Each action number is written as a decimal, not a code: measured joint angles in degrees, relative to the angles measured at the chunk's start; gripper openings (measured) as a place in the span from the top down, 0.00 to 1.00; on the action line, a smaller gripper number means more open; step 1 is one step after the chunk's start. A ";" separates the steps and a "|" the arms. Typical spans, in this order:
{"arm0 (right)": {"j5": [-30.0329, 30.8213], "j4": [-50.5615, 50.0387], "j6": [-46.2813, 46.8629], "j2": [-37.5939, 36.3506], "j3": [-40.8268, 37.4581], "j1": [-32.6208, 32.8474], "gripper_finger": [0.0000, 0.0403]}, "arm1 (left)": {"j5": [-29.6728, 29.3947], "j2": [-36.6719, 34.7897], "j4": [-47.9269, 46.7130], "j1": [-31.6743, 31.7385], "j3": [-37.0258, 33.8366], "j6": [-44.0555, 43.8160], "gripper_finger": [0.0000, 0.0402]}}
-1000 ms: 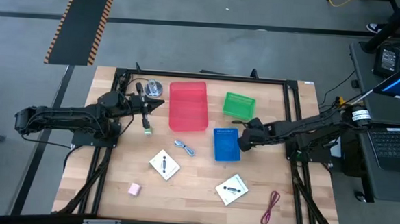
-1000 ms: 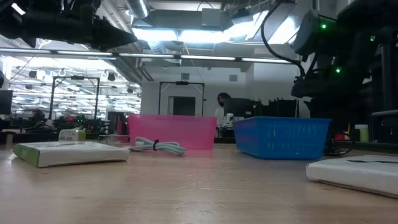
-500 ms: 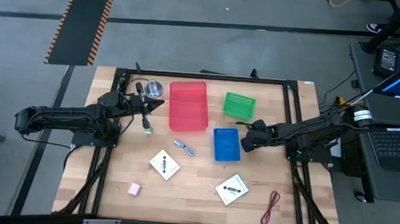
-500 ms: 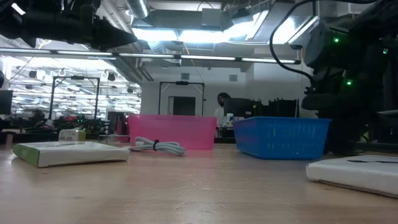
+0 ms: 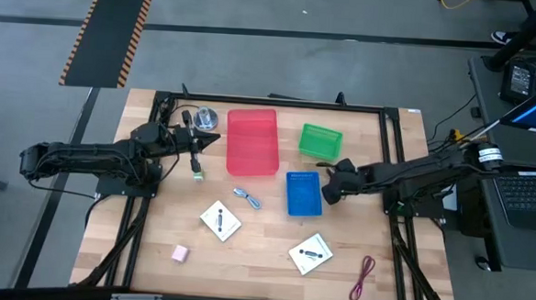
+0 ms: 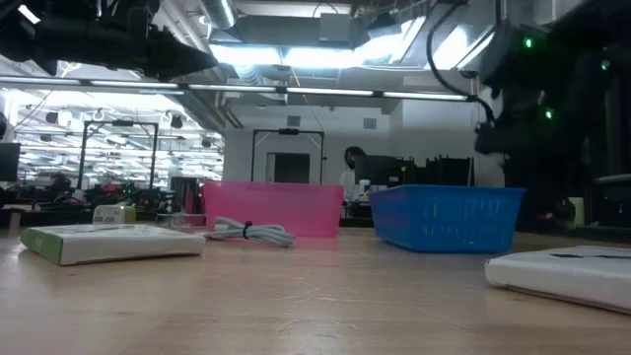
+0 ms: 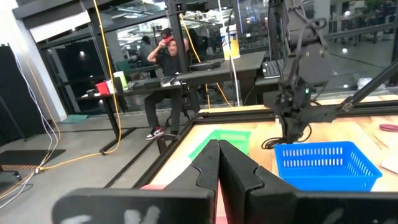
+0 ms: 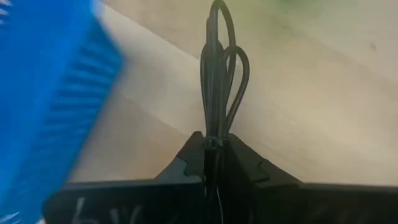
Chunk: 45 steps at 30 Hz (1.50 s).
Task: Pick and place items into bin
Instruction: Put the black charger cable into the pink bin
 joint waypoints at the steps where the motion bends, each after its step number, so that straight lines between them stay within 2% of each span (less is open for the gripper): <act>1: 0.02 -0.54 -1.04 -0.48 0.44 0.00 0.96 | 0.00 0.00 -0.04 0.00 0.00 0.00 0.99; 7: 0.69 -2.86 -5.58 -3.79 4.01 0.00 0.97 | -0.07 0.00 -0.09 0.00 0.00 0.01 0.99; 15: 4.62 -2.88 -12.91 -7.44 7.83 0.00 0.97 | -0.11 0.00 0.00 0.00 0.00 0.01 0.99; 20: 4.83 6.87 -21.05 -8.04 7.95 0.02 0.97 | -0.11 0.00 0.07 0.00 0.00 0.25 0.99; 29: 4.76 24.84 -41.03 -7.77 7.95 0.17 0.97 | -0.13 0.00 0.06 0.00 0.00 0.45 0.99; 36: 4.75 37.86 -51.50 -3.02 7.96 0.72 0.97 | -0.07 0.00 0.06 0.00 0.00 -0.47 0.99; 40: 4.59 44.63 -55.31 0.94 7.95 0.92 0.97 | -0.04 0.00 0.05 0.00 0.00 -0.65 0.99; 45: 4.57 46.34 -56.19 3.01 7.96 0.35 0.97 | -0.02 0.00 0.04 0.00 0.00 -0.66 0.99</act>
